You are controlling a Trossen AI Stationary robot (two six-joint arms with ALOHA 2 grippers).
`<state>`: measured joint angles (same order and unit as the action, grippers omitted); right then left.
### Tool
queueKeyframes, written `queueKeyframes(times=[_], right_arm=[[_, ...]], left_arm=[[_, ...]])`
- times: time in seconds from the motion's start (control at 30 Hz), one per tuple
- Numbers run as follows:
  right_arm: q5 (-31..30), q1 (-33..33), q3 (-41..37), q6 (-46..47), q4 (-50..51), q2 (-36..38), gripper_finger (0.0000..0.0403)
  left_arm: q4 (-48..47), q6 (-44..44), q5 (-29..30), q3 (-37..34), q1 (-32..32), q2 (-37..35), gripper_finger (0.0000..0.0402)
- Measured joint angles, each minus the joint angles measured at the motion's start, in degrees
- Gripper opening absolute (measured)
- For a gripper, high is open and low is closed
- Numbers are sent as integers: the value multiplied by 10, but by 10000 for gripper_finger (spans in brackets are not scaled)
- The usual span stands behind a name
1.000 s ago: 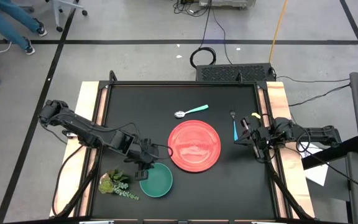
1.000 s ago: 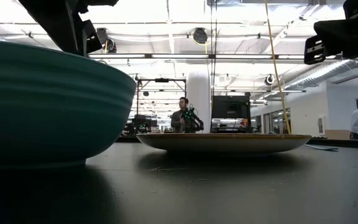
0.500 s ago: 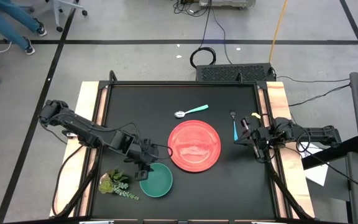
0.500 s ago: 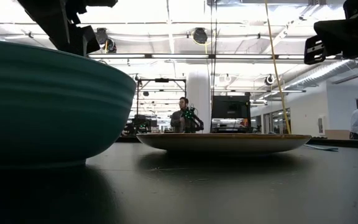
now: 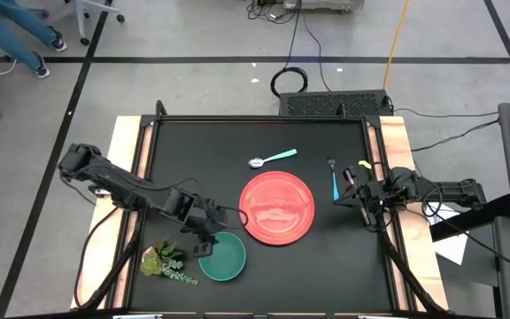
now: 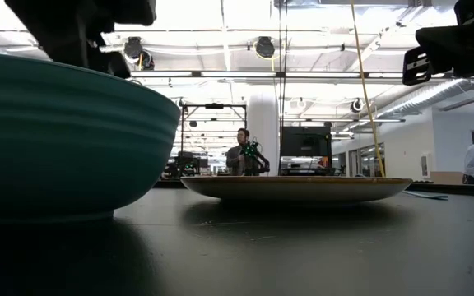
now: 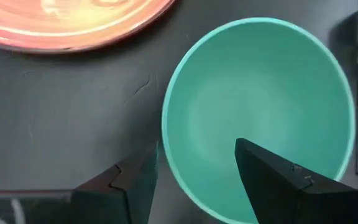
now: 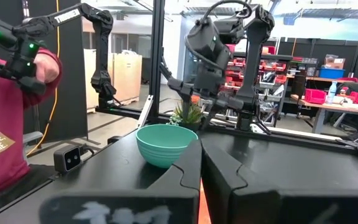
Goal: Set table place
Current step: Put the green bowl on the orange plate
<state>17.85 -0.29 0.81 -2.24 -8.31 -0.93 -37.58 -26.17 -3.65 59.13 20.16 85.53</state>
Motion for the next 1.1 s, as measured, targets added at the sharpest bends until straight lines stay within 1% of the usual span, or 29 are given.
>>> queueKeyframes(times=[0.17,0.5,0.97,1.1], right_arm=[[0,0,0,0,0,0,0],[0,0,0,0,0,0,0],[0,0,0,0,0,0,0],[0,0,0,0,0,0,0]], left_arm=[[6,-5,-8,0,-1,31,219],[5,-12,-8,0,-3,61,219],[9,-4,-6,0,-3,61,218],[18,2,8,0,-1,61,218]])
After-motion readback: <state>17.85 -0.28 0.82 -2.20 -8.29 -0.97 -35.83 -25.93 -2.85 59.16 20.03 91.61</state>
